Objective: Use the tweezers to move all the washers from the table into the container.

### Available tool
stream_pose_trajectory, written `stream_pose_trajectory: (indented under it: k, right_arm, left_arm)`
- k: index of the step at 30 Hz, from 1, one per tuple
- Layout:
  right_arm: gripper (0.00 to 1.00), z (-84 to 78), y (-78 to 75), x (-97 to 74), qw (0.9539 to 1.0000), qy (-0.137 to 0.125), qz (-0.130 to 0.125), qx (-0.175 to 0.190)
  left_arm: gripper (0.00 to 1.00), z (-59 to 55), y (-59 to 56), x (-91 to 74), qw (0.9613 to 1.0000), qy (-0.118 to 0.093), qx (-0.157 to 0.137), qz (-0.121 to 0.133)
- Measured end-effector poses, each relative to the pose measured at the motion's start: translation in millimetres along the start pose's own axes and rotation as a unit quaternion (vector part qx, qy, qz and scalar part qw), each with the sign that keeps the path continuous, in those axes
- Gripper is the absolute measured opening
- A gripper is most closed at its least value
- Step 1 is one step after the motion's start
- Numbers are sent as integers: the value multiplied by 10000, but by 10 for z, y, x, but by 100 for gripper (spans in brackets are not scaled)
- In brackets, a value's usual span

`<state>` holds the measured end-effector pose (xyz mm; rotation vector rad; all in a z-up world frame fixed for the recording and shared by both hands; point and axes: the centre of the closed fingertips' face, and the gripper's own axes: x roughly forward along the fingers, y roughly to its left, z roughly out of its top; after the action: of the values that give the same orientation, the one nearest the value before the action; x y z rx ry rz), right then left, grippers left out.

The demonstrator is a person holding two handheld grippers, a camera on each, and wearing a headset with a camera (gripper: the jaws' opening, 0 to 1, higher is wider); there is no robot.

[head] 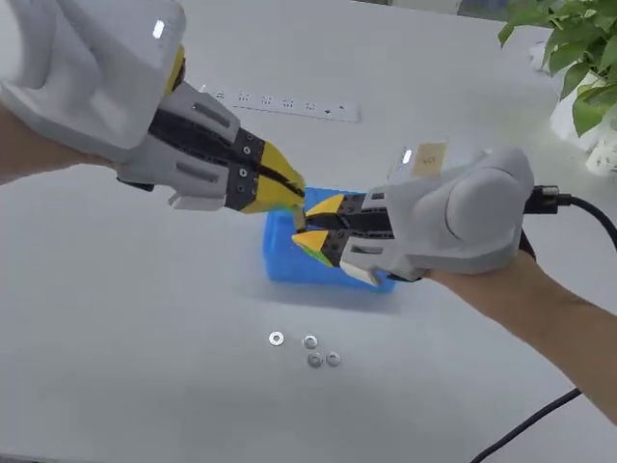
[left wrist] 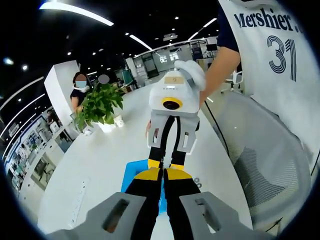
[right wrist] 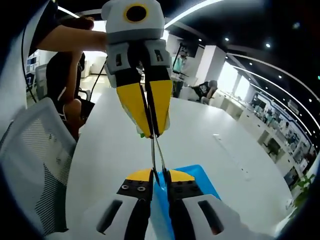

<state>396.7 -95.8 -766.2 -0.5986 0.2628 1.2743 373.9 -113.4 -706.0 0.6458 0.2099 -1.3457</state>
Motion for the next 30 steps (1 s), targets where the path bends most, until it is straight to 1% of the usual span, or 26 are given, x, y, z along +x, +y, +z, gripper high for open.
stream_pose_trajectory:
  k: [1,3,4,5,7,10,14,17,19,20,26,30]
  right_arm:
    - [11,-1,51,-5,10000,-5,29,22]
    - [11,-14,149,2,10000,-7,66,49]
    - [11,-24,189,11,9999,-5,87,63]
    - [11,-52,248,27,9999,5,118,82]
    - [11,-112,328,53,9997,71,165,148]
    - [11,-159,433,70,9994,78,226,244]
    - [11,-228,551,94,9989,124,281,344]
    - [11,-264,604,109,9986,136,333,390]
    - [11,-307,666,128,9980,167,445,409]
    - [11,-323,681,134,9980,182,457,386]
    - [12,-407,740,183,9971,268,627,350]
    - [11,-449,745,225,9967,305,703,258]
  left_arm:
    - [5,-19,-55,-4,10000,38,1,-18]
    - [5,-23,-132,-17,10000,-8,-82,-21]
    - [5,-11,-161,-19,9999,-78,-125,-15]
    - [5,1,-202,-12,9995,-196,-264,-12]
    - [5,-63,-265,0,9996,-99,-263,-7]
    - [5,-93,-367,1,9993,-144,-352,-39]
    - [5,-152,-464,17,9985,-190,-519,-56]
    - [5,-189,-511,36,9978,-232,-622,-74]
    - [5,-191,-547,49,9968,-315,-728,-116]
    - [5,-192,-560,54,9966,-339,-738,-129]
    - [5,-249,-614,107,9957,-332,-833,-243]
    - [5,-293,-603,143,9952,-307,-894,-263]
